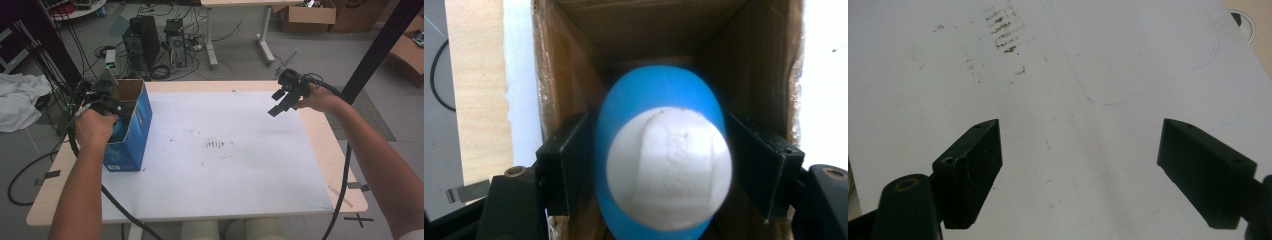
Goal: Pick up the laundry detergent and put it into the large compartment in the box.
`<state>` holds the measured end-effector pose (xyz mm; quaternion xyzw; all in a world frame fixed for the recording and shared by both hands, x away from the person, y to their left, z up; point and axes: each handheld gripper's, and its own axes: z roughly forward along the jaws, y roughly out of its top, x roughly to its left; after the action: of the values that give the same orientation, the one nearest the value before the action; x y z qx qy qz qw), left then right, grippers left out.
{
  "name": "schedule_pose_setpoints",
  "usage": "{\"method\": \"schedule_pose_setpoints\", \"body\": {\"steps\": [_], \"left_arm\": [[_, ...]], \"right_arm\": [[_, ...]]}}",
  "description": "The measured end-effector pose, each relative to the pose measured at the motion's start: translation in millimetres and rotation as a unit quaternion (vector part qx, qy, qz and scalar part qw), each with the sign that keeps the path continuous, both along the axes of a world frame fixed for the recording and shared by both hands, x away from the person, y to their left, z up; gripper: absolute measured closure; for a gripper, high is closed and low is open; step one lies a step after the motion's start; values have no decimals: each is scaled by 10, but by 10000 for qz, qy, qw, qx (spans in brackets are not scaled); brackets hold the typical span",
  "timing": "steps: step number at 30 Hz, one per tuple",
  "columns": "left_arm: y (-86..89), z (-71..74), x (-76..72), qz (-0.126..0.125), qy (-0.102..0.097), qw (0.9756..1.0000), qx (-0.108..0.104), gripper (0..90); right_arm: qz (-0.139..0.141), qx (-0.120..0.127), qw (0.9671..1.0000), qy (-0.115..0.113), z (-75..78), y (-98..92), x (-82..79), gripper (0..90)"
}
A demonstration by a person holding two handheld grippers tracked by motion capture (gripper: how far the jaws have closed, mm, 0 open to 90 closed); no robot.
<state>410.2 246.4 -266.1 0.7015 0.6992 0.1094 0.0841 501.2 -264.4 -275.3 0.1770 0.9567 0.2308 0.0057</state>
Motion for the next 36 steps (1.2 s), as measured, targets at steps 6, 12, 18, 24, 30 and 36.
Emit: {"method": "schedule_pose_setpoints", "body": {"steps": [6, 12, 18, 24, 30, 36], "left_arm": [[2, 125, -21, 49, -139, 9999, 68, 289], [22, 237, -40, 32, -196, 9998, 73, 281], [-14, 344, -74, -73, -296, 9995, 54, 281], [-118, 498, -125, -296, -489, 9984, 30, 278], [-259, 634, -180, -593, -645, 9961, -56, 264], [-434, 680, -200, -898, -682, 9936, -84, 249]], "right_arm": [[-13, -12, 10000, -38, 8, 1, -6, 178], [4, -6, 10000, -29, 17, 3, -21, 178], [-3, -2, 10000, -57, 32, -8, -28, 175], [-6, -8, 10000, -54, 44, -6, -45, 175], [-9, -22, 10000, -81, 53, -14, -51, 175], [20, -32, 10000, -92, 56, -6, -58, 176]]}}
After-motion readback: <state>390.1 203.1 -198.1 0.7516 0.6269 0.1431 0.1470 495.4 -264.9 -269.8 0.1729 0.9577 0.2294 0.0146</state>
